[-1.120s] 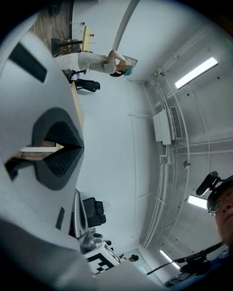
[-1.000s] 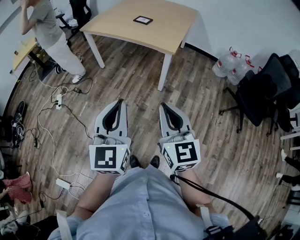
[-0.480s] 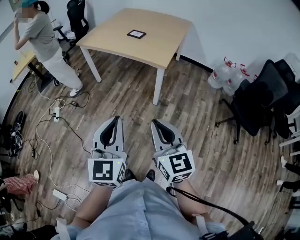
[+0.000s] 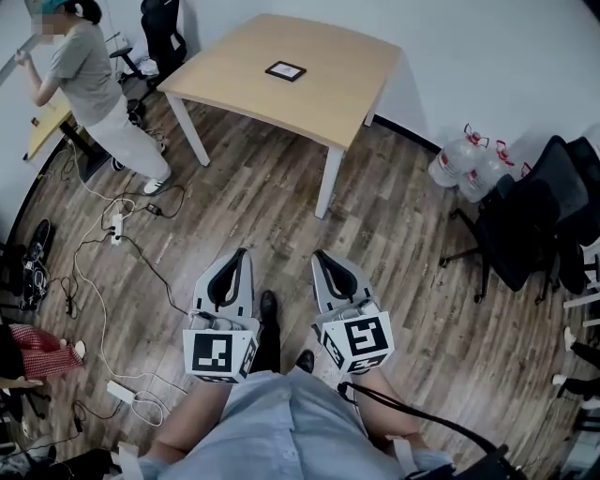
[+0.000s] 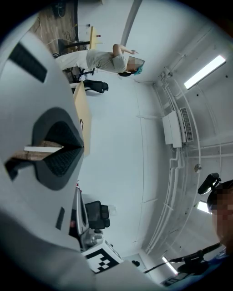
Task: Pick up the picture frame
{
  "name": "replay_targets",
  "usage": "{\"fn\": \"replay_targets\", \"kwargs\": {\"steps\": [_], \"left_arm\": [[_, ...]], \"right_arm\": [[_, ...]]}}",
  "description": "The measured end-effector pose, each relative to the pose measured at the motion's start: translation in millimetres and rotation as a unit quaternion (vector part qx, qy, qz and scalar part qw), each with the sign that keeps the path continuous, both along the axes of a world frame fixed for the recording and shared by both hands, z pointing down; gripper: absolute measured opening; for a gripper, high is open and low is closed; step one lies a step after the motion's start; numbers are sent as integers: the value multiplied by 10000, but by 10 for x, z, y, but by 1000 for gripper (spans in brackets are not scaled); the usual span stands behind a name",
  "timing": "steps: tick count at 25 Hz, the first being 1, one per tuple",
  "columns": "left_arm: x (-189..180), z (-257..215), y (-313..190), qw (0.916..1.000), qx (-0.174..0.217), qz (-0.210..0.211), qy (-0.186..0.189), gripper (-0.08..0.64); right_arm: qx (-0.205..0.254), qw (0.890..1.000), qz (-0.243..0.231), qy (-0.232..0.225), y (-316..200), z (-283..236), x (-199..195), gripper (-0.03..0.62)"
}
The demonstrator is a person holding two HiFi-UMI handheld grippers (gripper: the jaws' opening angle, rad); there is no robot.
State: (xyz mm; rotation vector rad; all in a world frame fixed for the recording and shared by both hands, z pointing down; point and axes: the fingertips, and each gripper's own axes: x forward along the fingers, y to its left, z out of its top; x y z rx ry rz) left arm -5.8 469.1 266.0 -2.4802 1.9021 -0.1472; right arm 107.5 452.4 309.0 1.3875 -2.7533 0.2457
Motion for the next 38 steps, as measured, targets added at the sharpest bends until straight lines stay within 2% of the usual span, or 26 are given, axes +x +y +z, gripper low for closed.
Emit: {"fn": "replay_targets", "kwargs": {"steps": [5, 10, 18, 29, 38], "left_arm": [[-212, 53, -664, 9999, 0, 88, 130, 2], [-459, -85, -1392, 9993, 100, 312, 158, 2], [-747, -254, -2106, 9979, 322, 528, 210, 2], [-740, 26, -2788, 9975, -103, 693, 126, 2], [-713, 216, -3880, 9963, -365, 761, -145, 2]], "right_arm": [[80, 9999, 67, 91, -615, -19, -232, 5], [200, 9995, 157, 172, -1318, -194, -529, 5], [441, 9984, 283, 215, -2034, -372, -863, 5], [90, 9989, 418, 166, -2691, -102, -841, 5], [-133, 9991, 392, -110, -3788, 122, -842, 5]]}}
